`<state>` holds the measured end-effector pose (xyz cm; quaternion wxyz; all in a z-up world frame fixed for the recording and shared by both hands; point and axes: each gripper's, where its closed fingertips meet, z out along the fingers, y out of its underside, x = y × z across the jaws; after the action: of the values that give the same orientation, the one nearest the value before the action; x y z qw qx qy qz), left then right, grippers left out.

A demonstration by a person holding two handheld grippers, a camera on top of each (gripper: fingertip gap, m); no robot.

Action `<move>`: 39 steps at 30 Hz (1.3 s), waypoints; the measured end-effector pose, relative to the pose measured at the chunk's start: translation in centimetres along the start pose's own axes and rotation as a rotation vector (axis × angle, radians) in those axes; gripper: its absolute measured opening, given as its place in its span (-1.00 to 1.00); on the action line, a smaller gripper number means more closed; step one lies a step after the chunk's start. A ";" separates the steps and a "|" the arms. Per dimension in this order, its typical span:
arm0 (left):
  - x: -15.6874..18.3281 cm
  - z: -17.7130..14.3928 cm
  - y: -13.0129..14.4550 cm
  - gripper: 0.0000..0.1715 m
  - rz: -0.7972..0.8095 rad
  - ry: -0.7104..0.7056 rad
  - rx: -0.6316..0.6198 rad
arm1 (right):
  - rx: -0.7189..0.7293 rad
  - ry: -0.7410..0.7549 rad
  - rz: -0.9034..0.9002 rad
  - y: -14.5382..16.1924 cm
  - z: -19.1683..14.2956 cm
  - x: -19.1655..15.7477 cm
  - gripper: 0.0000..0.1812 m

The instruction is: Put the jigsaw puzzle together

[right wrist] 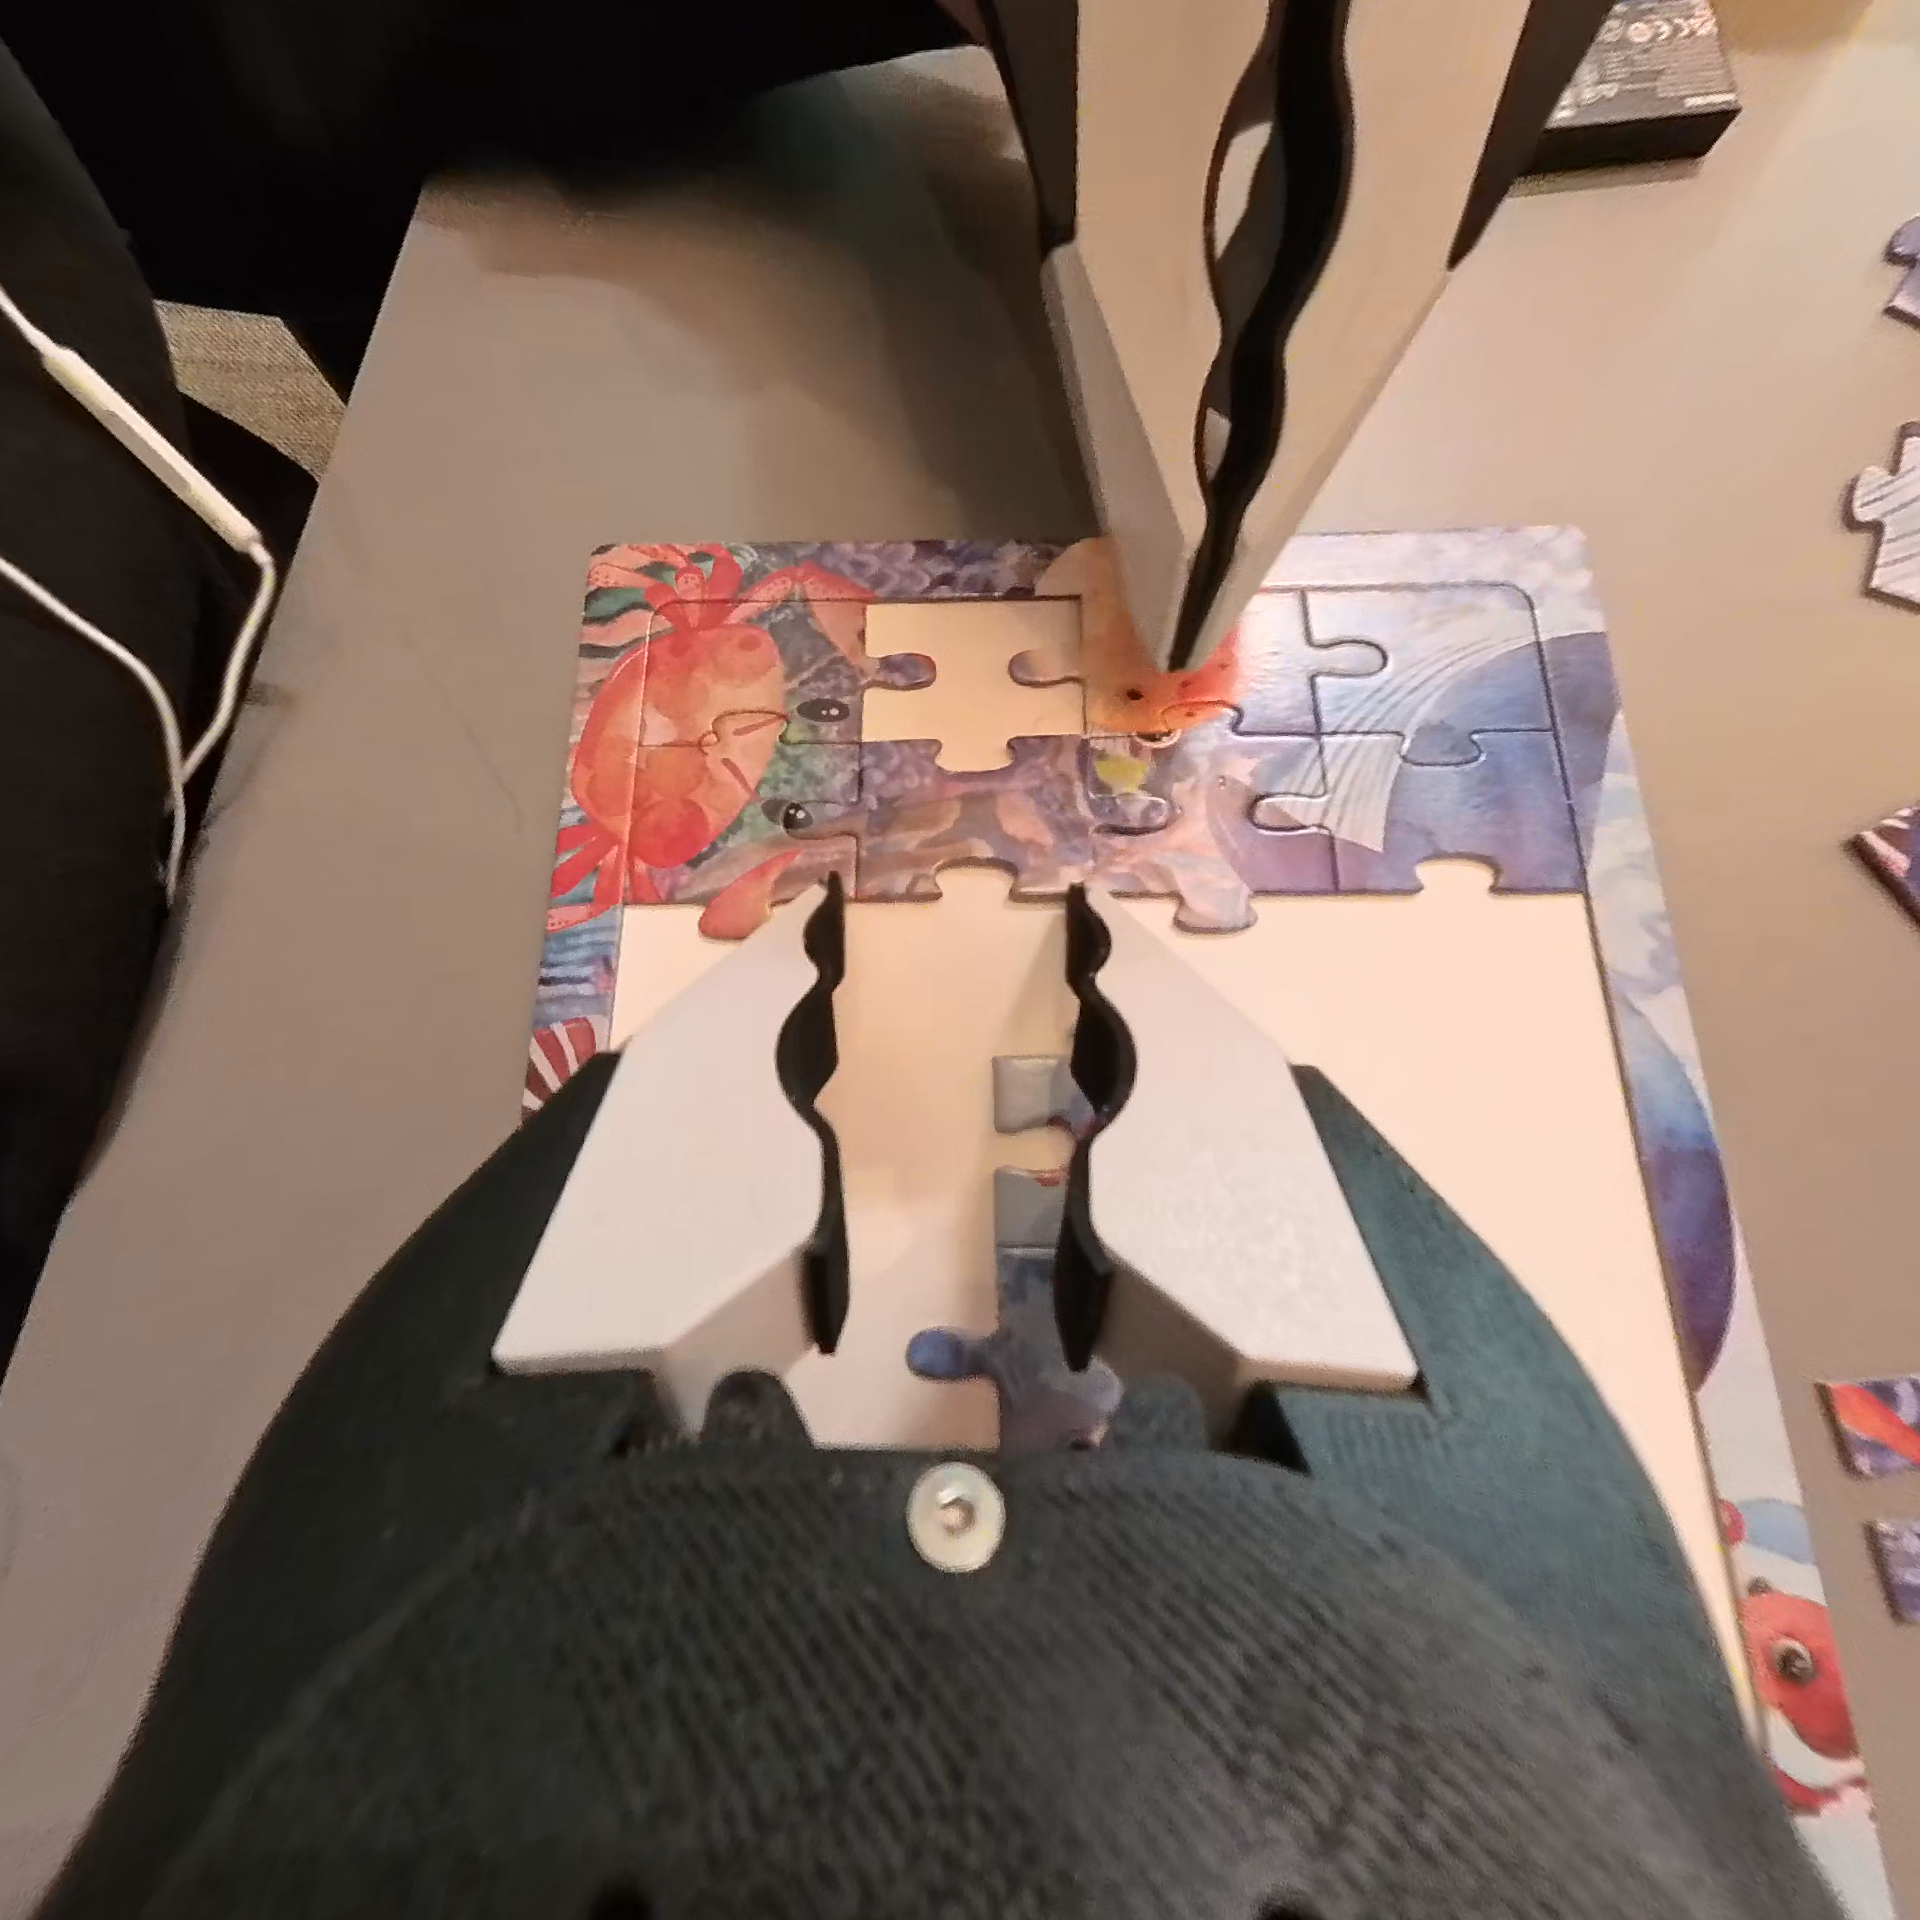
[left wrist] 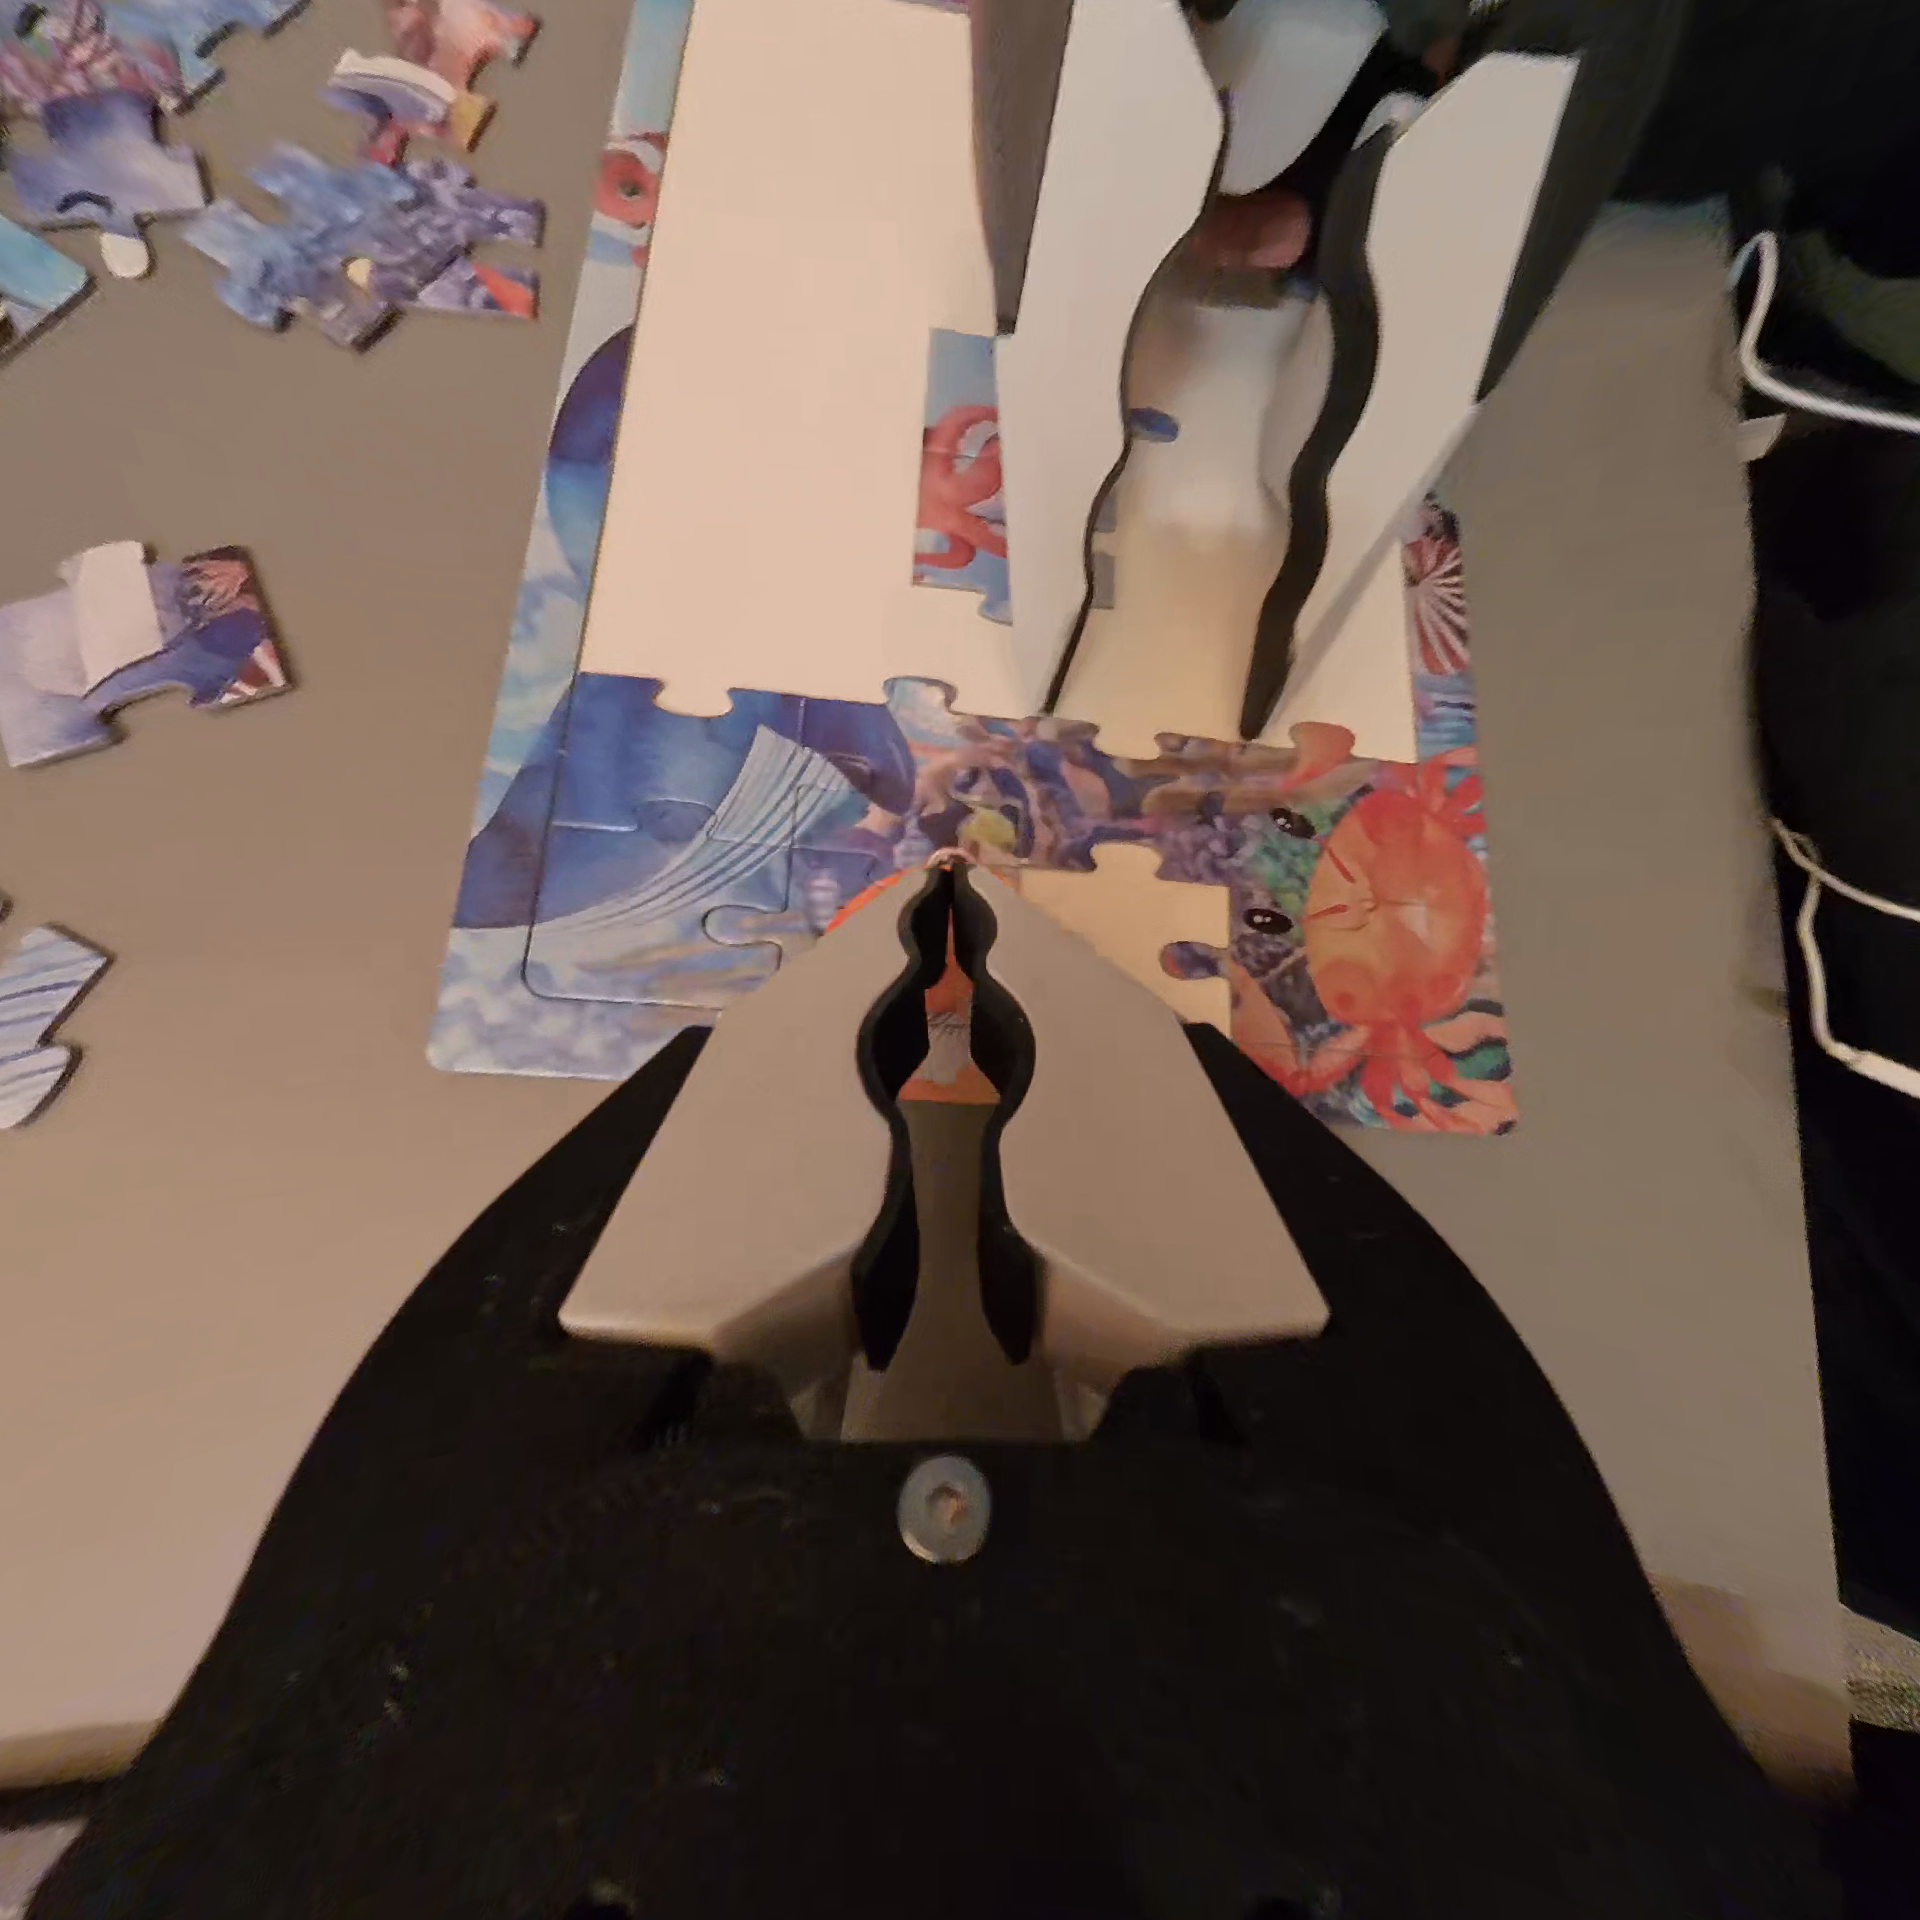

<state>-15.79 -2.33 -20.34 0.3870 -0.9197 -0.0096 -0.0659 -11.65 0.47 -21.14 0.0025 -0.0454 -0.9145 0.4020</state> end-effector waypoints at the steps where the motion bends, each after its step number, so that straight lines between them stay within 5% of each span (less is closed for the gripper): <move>1: 0.1 0.1 -0.2 -1.00 0.010 0.001 0.005 | -0.001 -0.006 0.003 0.0 0.1 -0.1 -0.54; 23: 2.0 1.6 0.2 -1.00 0.039 0.080 -0.028 | -0.034 -0.095 0.005 0.4 -0.3 -1.7 -0.65; 30: 2.0 1.6 0.2 -1.00 0.036 0.085 -0.024 | -0.039 -0.176 0.008 0.1 -0.2 -3.7 -0.37; 39: 1.8 1.7 0.2 -1.00 0.034 0.077 -0.018 | -0.060 -0.174 -0.036 0.2 -0.1 -4.5 -0.33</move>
<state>-13.76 -1.30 -21.45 0.3799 -0.9199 0.0218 -0.0947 -7.18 0.34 -21.09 -0.0711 0.0058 -0.9235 0.3770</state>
